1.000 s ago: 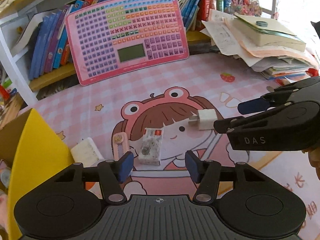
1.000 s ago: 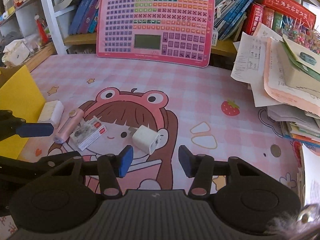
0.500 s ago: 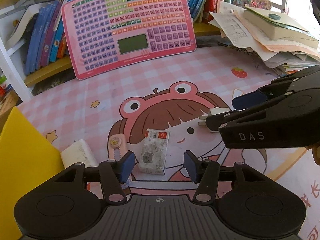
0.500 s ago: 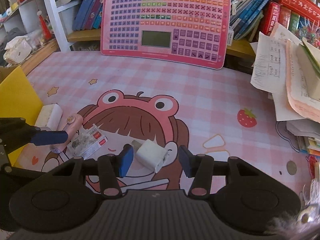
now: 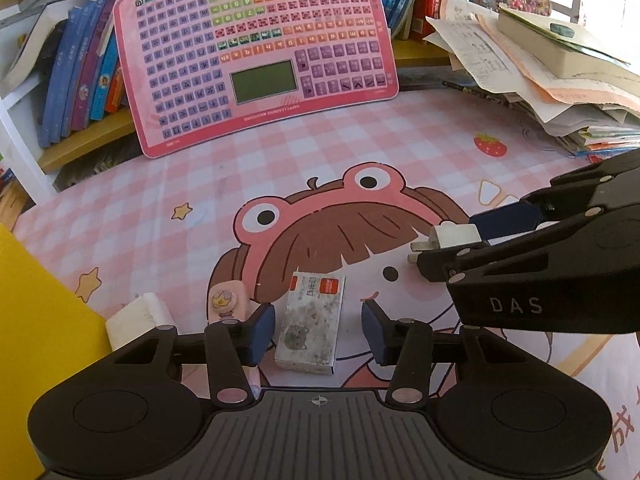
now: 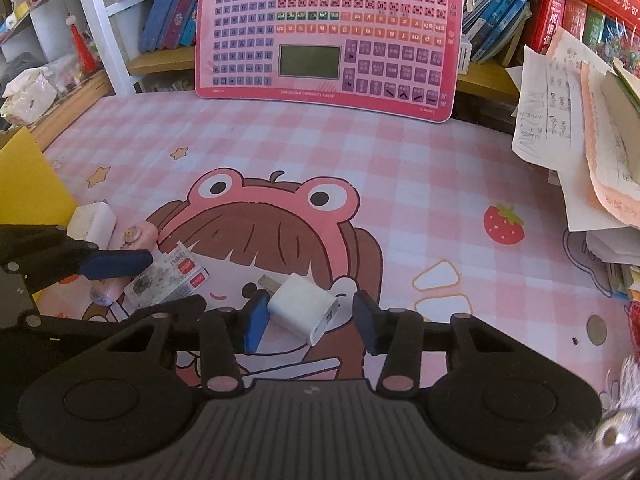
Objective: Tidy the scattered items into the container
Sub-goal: 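Grasp the white charger with the right tool while the left tool grasps the small red-labelled box, then lift and carry the charger and small box over the yellow box with both tools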
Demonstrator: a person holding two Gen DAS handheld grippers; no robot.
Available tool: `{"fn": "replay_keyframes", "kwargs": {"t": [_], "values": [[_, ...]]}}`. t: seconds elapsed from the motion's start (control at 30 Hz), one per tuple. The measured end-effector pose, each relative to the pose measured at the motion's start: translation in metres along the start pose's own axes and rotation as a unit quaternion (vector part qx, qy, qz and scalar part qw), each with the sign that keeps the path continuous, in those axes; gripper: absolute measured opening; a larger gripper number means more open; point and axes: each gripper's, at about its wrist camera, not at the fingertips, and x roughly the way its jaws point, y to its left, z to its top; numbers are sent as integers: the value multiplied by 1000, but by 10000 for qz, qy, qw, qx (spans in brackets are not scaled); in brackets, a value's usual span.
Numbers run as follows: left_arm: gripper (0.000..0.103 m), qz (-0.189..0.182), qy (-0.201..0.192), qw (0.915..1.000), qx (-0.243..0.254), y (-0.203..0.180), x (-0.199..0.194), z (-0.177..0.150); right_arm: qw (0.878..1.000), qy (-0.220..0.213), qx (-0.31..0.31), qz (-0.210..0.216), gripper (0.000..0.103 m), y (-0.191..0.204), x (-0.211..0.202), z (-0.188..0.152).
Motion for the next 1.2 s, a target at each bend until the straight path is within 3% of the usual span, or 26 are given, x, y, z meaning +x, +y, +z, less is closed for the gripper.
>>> {"fn": "replay_keyframes", "kwargs": {"t": [0.07,0.23,0.3,0.5,1.2], "values": [[46,-7,0,10000,-9,0,1,1,10000,36,9,9,36,-1,1,0],[41,-55,14,10000,-28,0,1,1,10000,57,13,25,35,-1,2,1],[29,-70,30,10000,-18,0,1,2,10000,70,-4,14,35,-1,2,1],[29,-48,85,9999,43,-1,-5,1,10000,42,-31,-12,35,-1,-6,-1],[29,-272,-379,9987,188,-10,-85,2,9990,-446,34,31,35,8,-79,-22]]}}
